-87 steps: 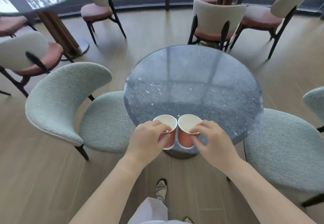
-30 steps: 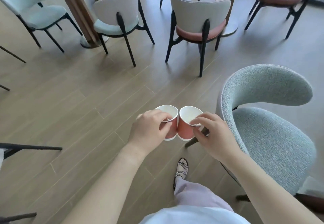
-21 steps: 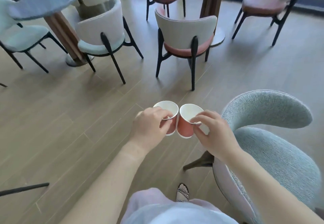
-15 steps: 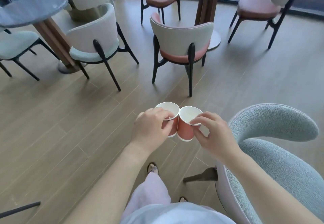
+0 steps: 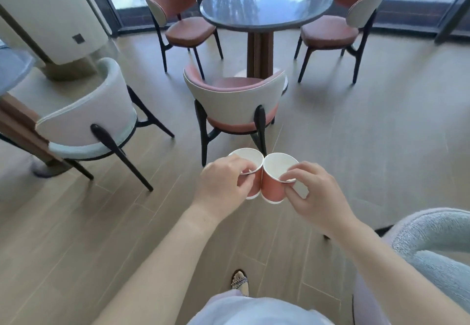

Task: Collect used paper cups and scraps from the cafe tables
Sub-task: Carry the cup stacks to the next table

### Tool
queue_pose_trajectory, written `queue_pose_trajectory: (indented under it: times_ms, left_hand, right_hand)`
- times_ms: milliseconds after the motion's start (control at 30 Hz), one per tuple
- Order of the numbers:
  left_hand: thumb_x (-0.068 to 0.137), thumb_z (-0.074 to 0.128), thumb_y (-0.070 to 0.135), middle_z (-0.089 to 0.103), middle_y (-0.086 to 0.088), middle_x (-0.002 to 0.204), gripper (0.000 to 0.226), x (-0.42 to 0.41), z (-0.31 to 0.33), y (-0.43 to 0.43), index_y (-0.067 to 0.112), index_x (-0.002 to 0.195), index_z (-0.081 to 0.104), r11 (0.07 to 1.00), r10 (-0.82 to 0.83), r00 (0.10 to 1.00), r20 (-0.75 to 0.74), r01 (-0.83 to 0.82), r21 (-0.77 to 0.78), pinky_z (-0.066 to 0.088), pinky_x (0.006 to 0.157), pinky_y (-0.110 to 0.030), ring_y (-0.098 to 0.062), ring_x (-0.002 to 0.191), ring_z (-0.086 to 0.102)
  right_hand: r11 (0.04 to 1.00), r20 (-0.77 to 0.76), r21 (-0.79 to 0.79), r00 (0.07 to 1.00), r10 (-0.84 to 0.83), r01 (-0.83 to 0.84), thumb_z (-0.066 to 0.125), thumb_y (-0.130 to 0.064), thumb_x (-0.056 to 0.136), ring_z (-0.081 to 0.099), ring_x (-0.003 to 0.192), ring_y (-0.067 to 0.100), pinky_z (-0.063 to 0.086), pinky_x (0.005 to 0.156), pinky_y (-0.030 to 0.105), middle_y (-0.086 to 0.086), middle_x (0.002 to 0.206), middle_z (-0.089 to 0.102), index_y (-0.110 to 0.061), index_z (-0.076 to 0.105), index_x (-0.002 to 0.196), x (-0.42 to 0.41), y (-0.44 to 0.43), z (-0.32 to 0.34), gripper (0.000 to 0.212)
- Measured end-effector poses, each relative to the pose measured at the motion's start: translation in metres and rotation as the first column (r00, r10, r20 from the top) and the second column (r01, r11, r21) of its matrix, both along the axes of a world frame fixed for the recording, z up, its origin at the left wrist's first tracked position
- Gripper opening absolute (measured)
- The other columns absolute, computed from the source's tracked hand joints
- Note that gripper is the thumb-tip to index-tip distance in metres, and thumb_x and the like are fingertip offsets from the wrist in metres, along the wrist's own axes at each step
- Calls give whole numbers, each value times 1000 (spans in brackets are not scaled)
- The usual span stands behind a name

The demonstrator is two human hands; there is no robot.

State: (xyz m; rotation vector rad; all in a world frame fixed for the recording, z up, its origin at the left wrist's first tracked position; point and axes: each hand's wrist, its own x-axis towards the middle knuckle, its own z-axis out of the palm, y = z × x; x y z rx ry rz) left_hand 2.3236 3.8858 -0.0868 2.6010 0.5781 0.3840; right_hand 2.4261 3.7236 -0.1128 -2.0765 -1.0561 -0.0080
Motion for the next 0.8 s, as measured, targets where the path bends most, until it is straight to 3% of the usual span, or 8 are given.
queue_pose_trajectory:
  times_ms: [200,433,567,800]
  left_hand:
    - [83,61,24,69,7,96,13,79,1,36,23,93,69,984,-177,984,-23,178,24,47,79,-38,-20,90,61]
    - [81,66,26,69,8,87,8,191,-7,22,24,88,70,928,-373,928,-18,373,0,46,65,-30,-19,79,62]
    - [81,66,24,68,7,87,9,272,-12,7,23,88,69,890,-456,890,-19,456,1,49,66,-33,-20,77,62]
    - [80,66,23,69,7,87,10,440,-1,-50,21,89,70,817,-576,817,-31,577,23,46,66,-27,-19,75,63]
  right_hand:
    - [988,8,-3,988,-151,151,71,2,71,59,84,23,44,73,28,-2,87,65,-13,69,81,47,22,0,18]
    - [937,-22,-28,937,-349,349,71,0,72,57,85,17,40,74,21,-11,85,57,-14,68,81,123,-2,-8,17]
    - [902,-37,-31,901,-432,431,71,0,72,56,85,18,39,75,21,-10,85,57,-13,68,80,191,-19,-15,16]
    - [822,-69,-10,820,-569,569,70,1,72,57,85,21,37,75,20,0,84,64,-11,68,79,331,-73,-10,14]
